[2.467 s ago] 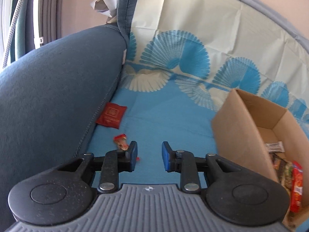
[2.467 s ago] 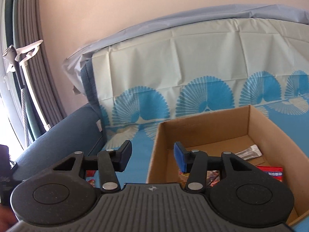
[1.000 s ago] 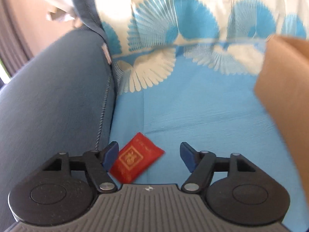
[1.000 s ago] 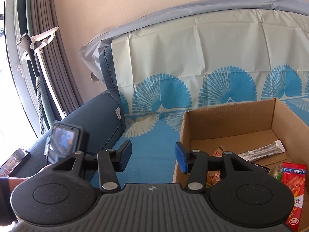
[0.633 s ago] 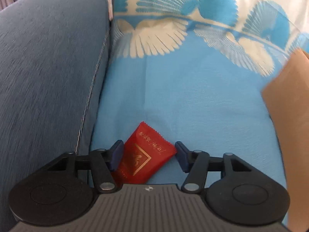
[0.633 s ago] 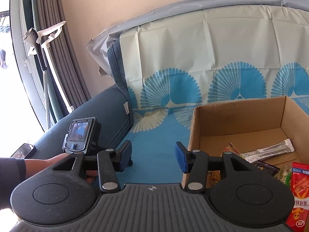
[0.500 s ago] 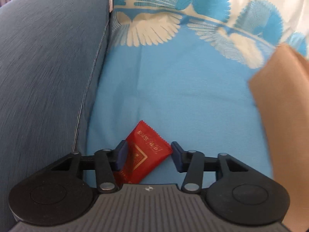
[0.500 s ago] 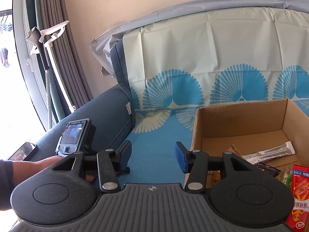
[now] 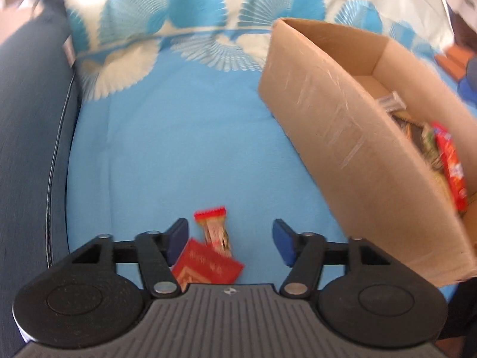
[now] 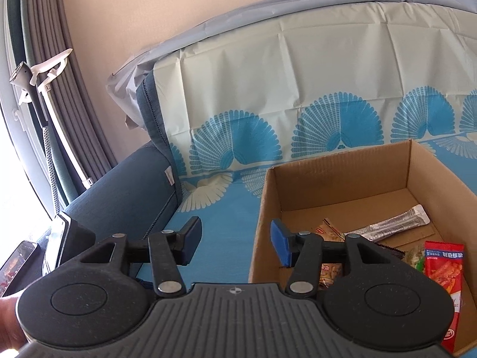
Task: Organize snacks
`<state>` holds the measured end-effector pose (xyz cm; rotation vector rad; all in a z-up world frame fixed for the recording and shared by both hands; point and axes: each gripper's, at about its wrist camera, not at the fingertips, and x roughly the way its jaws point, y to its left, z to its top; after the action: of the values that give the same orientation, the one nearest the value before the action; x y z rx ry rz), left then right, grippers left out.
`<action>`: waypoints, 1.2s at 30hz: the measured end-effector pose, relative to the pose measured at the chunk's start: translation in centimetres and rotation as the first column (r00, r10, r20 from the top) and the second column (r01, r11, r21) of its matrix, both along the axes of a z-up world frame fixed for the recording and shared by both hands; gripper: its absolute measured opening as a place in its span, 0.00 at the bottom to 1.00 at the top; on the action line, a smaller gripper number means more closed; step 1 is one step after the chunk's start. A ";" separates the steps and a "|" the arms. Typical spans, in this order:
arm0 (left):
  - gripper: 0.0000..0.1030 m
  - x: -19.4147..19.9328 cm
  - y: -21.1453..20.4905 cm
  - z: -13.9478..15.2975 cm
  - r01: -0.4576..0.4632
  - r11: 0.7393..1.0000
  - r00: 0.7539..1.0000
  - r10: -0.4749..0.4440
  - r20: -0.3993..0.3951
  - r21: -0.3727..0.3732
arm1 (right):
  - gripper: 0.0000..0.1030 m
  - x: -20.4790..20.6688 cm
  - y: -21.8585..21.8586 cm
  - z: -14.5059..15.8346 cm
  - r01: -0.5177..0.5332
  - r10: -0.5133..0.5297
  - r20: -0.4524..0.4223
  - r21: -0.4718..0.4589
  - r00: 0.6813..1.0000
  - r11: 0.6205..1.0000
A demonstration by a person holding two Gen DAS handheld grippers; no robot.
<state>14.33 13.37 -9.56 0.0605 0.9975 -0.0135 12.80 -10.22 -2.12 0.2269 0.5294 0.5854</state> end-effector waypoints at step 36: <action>0.48 -11.3 7.0 -0.5 -0.269 0.908 0.932 0.329 0.150 -0.320 | 0.36 -8.7 11.2 -8.8 -0.268 0.213 -0.216 -0.268 0.953 0.925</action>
<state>3.01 20.38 -10.02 -0.3622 0.7842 0.1253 4.08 0.99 -10.94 -0.0719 0.8234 0.7203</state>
